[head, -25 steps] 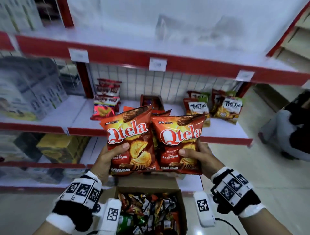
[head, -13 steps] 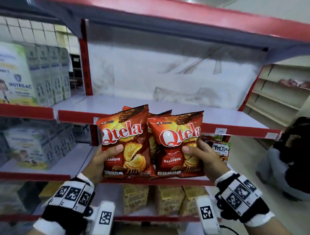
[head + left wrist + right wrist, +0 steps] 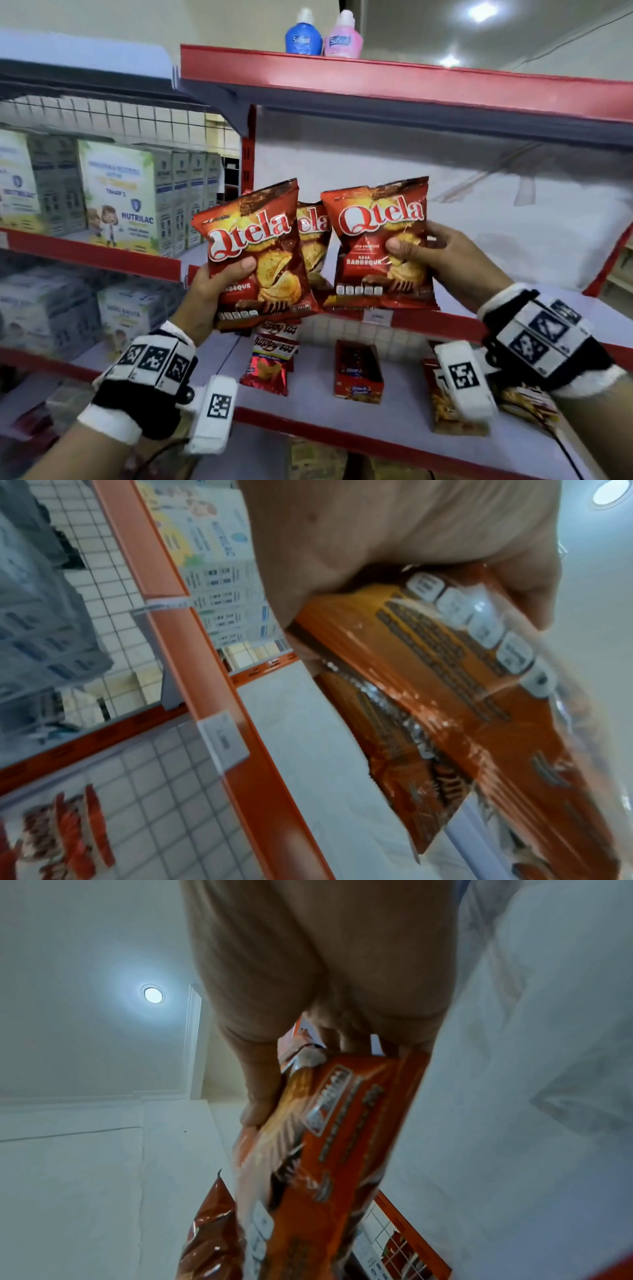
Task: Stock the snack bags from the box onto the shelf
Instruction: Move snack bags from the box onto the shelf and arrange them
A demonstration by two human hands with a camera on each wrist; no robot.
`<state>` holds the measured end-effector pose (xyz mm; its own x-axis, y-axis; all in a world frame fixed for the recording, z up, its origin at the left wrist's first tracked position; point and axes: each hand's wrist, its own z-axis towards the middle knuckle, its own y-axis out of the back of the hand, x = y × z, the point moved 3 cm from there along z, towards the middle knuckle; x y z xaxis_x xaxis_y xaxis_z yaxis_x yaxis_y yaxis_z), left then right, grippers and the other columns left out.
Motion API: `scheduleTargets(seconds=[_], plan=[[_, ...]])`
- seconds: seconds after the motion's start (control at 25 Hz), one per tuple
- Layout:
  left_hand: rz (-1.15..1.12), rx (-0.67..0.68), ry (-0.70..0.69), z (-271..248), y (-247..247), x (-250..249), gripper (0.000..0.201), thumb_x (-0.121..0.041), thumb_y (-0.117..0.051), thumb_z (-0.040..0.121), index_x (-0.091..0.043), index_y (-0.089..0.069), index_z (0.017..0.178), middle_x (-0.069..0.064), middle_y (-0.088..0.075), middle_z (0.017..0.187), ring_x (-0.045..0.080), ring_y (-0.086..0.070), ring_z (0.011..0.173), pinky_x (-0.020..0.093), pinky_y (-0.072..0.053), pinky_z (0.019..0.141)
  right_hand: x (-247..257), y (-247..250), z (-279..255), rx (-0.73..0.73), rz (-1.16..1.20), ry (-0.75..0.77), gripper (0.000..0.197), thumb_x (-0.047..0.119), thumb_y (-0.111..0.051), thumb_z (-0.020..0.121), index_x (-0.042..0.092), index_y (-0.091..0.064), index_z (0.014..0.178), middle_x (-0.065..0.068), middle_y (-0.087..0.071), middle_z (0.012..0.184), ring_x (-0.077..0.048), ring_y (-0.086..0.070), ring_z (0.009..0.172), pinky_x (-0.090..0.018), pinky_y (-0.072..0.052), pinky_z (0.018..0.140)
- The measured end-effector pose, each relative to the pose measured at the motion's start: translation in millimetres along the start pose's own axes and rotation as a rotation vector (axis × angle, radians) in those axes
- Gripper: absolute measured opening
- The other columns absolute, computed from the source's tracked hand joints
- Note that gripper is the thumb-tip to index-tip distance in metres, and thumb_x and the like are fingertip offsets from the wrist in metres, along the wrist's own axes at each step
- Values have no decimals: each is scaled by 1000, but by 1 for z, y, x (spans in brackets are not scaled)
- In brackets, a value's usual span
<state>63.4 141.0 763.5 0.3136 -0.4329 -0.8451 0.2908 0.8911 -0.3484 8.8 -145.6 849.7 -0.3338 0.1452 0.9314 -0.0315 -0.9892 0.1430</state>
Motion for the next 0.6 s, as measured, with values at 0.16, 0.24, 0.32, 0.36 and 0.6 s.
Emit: scheduleTargets(seconds=[0.16,0.24,0.32,0.36,0.6], plan=[[56,-78,-39,28,39,-22,65,-49,-90,34,-26,-73,93,6,-75,92,26,-73,77,34,-58,61,3,-19,66,48,8,-44,53,28,-79,59,12,-65,109,-4,-74,100,-20,-72,87,-26,-57,64],[73,-135,-41,44,62,-30,68,-47,-90,36,-22,-71,96,7,-75,90,25,-73,74,33,-57,59,3,-30,103,12,-21,-69,55,28,-81,60,11,-65,110,-4,-74,101,-20,-72,87,-26,-56,64],[94,-177,-40,64,90,-33,57,-39,-85,50,-18,-69,101,6,-75,88,24,-73,72,31,-57,56,-2,-42,147,-66,-78,-87,51,25,-82,64,9,-66,110,-5,-73,101,-20,-71,85,-27,-56,65],[97,-182,-28,72,102,-34,51,-37,-81,56,-17,-68,102,6,-75,88,24,-73,71,31,-56,56,-7,-49,168,-110,-121,-100,49,26,-82,66,9,-66,109,-6,-73,101,-20,-71,85,-29,-56,70],[151,-95,26,120,149,-38,65,-46,-87,43,-17,-72,99,13,-74,97,29,-72,79,31,-57,61,-51,-99,277,-223,-331,-260,41,27,-83,65,13,-65,99,-7,-71,97,-24,-68,86,-39,-56,84]])
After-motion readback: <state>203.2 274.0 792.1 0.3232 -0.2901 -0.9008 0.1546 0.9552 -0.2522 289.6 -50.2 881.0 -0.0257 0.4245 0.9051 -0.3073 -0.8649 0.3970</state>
